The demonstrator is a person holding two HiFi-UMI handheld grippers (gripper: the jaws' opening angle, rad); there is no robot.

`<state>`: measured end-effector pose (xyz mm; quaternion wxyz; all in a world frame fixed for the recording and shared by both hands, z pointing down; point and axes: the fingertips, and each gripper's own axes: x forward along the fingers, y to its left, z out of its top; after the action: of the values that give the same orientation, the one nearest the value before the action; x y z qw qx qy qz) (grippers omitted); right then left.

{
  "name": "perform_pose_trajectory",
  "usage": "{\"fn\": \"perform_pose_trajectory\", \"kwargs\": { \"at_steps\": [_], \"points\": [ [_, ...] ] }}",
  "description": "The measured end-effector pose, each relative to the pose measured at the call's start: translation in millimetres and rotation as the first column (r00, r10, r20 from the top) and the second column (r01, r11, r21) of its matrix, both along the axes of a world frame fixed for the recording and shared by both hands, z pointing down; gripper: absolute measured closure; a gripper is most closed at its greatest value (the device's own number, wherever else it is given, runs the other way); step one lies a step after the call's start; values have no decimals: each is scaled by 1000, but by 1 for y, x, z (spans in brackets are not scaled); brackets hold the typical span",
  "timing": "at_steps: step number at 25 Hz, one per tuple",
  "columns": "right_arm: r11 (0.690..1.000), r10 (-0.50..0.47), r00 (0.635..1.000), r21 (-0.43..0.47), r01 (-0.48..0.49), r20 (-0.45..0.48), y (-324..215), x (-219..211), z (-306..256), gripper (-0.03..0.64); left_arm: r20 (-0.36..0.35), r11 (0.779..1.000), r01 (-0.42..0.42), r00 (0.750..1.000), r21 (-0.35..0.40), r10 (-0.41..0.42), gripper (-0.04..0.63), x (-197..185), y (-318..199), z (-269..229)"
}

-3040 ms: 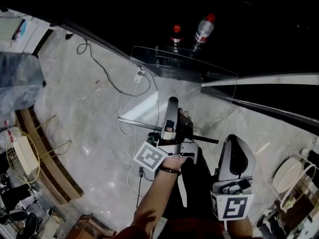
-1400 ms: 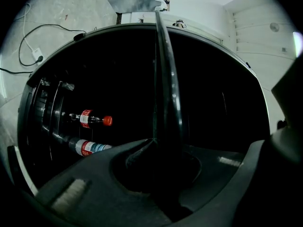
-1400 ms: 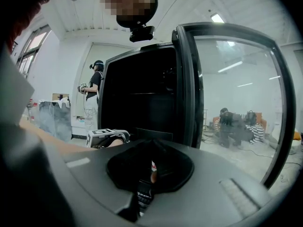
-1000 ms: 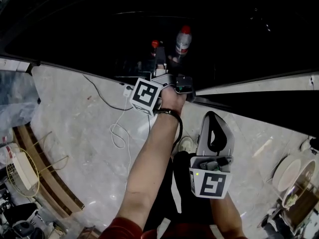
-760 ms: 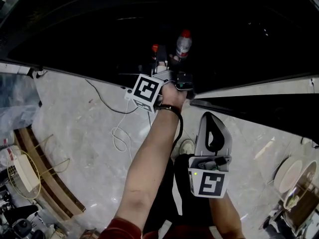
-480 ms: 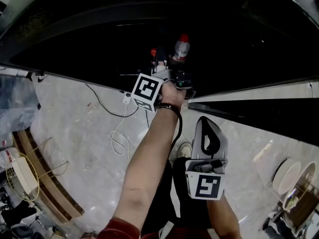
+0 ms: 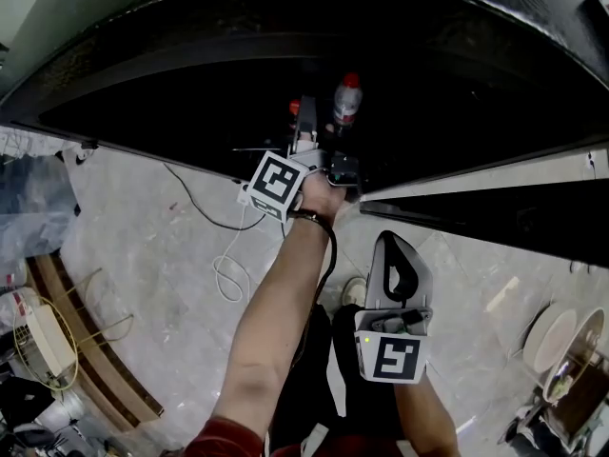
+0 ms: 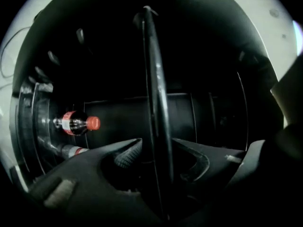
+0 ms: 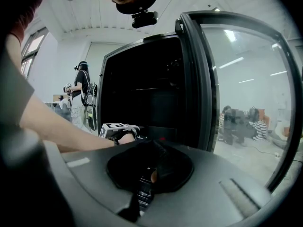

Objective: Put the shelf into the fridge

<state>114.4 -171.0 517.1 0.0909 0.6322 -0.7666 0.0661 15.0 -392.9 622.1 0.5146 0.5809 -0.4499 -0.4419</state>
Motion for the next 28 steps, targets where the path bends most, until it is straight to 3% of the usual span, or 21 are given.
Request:
{"fn": "perform_pose_trajectory", "kwargs": {
  "at_steps": [7,11,15,19,22,28],
  "points": [
    [1000,-22,1000,-16,22,4,6,-8,0,618,55,998,-54,997,-31,56,411,-10,50,17],
    [999,-35,999,-22,35,-1,17,-13,-6,618,-15,997,-78,997,2,78,403,-11,87,1],
    [998,-54,998,-37,54,-18,25,-16,-16,618,134,990,-109,984,-89,120,403,-29,132,0],
    [995,-94,996,-41,94,-10,29,-22,-35,618,144,979,-166,973,-115,182,403,-23,172,-22],
    [991,-127,992,-38,127,-6,35,-30,-53,618,205,966,-216,948,-144,242,404,-26,207,-38],
    [985,-167,986,-48,166,-21,47,-28,-86,618,372,957,-276,882,-93,290,405,-53,257,-98]
  ]
}}
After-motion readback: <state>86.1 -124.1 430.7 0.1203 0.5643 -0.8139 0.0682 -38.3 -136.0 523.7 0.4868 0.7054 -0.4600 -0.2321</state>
